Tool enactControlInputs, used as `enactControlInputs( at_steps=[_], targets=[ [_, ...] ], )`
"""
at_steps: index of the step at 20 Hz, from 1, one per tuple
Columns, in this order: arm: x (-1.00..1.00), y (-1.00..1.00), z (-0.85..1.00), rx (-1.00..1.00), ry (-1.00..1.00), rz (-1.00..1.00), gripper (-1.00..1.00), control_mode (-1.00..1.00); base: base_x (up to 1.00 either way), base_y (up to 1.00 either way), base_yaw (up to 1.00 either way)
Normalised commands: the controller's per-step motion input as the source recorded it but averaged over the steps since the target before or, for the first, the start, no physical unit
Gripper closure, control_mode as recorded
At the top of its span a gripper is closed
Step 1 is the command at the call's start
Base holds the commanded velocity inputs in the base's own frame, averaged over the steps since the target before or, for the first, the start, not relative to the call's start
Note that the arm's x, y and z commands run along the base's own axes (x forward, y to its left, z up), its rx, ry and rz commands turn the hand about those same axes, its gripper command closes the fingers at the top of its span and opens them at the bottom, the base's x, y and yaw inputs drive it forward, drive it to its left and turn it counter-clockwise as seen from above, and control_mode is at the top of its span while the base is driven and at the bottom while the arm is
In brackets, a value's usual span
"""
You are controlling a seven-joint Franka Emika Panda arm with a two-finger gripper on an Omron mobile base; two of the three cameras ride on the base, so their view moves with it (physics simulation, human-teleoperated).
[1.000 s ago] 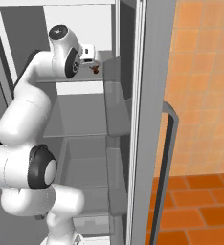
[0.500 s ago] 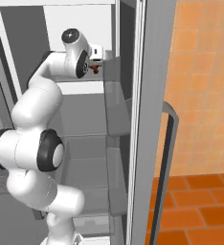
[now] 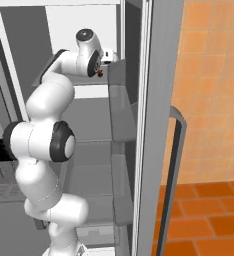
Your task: Place one carrot and one chicken drumstick in each tupperware on the nearby counter, to pack two identical lunches.
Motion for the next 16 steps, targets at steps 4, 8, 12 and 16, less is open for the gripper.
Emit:
enactControlInputs(
  at_steps=[4,8,12,16],
  targets=[
    [0.00,0.04,-0.16,0.00,0.08,0.00,-1.00,-1.00,0.00,0.00,0.00],
    [0.00,0.10,-0.48,0.00,0.00,0.00,-1.00,-1.00,0.00,0.00,0.00],
    [0.00,0.05,-0.60,0.00,0.00,0.00,-1.00,-1.00,0.00,0.00,0.00],
    [0.00,0.00,-0.37,0.00,0.00,0.00,-1.00,-1.00,0.00,0.00,0.00]
  ],
)
